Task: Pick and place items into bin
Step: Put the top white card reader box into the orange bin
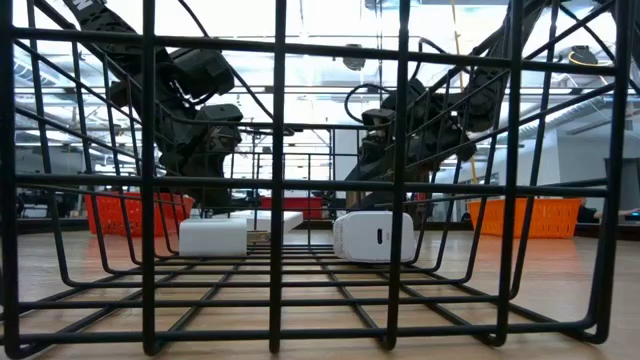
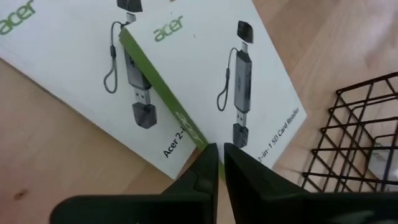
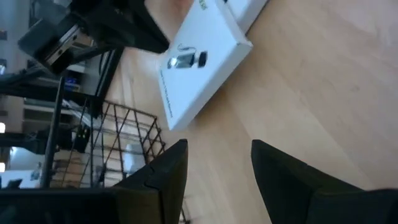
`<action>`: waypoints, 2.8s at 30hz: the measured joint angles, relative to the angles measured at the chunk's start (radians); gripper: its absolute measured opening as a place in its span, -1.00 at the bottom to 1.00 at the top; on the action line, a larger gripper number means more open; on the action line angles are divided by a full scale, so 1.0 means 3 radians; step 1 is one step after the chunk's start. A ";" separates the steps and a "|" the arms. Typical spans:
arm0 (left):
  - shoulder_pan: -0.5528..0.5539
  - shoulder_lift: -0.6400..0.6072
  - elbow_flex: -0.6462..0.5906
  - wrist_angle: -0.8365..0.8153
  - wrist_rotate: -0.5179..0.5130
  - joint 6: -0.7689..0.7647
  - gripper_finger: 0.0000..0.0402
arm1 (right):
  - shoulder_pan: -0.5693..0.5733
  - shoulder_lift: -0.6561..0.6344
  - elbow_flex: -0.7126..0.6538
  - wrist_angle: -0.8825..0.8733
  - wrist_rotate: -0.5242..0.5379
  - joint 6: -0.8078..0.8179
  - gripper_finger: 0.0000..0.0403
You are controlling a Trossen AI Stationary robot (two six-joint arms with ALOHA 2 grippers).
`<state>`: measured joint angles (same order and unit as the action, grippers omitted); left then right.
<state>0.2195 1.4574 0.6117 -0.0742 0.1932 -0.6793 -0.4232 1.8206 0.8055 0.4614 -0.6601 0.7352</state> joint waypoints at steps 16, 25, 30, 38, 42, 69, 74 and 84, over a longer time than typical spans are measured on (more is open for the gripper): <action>0.0023 -0.0843 -0.0001 -0.0299 0.0190 0.0148 -0.85 | -0.0006 0.0032 0.0000 0.0046 0.0013 -0.0071 -0.16; 0.0045 -0.0824 0.0008 0.0221 0.0471 0.0222 -0.85 | -0.0006 0.0032 0.0000 0.0056 0.0014 -0.0082 -0.16; 0.0061 -0.0545 0.0008 0.0550 0.0667 0.0252 -0.85 | -0.0006 0.0032 0.0000 0.0057 0.0015 -0.0078 -0.16; 0.0205 -0.0185 -0.0025 0.0600 0.0862 0.0405 -0.85 | -0.0006 0.0032 0.0000 0.0056 0.0015 -0.0075 -0.16; 0.0268 -0.0011 -0.0050 0.0693 0.1013 0.0441 -0.85 | -0.0006 0.0032 0.0000 0.0049 0.0015 -0.0073 -0.16; 0.0375 0.0074 -0.0051 0.0390 0.0797 0.0430 -0.85 | -0.0055 0.0030 0.0002 0.0218 -0.0104 0.0102 -0.16; 0.0427 0.0074 -0.0051 0.0407 0.0725 0.0435 -0.85 | -0.0056 0.0030 0.0002 0.0219 -0.0128 0.0105 -0.16; 0.0511 0.0113 -0.0050 0.0570 0.0873 0.0428 -0.85 | -0.0053 0.0030 0.0002 0.0245 -0.0160 0.0129 -0.16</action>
<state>0.3729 1.4915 0.5966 0.0968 0.4552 -0.5507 -0.4393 1.8297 0.8062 0.5348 -0.7082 0.7738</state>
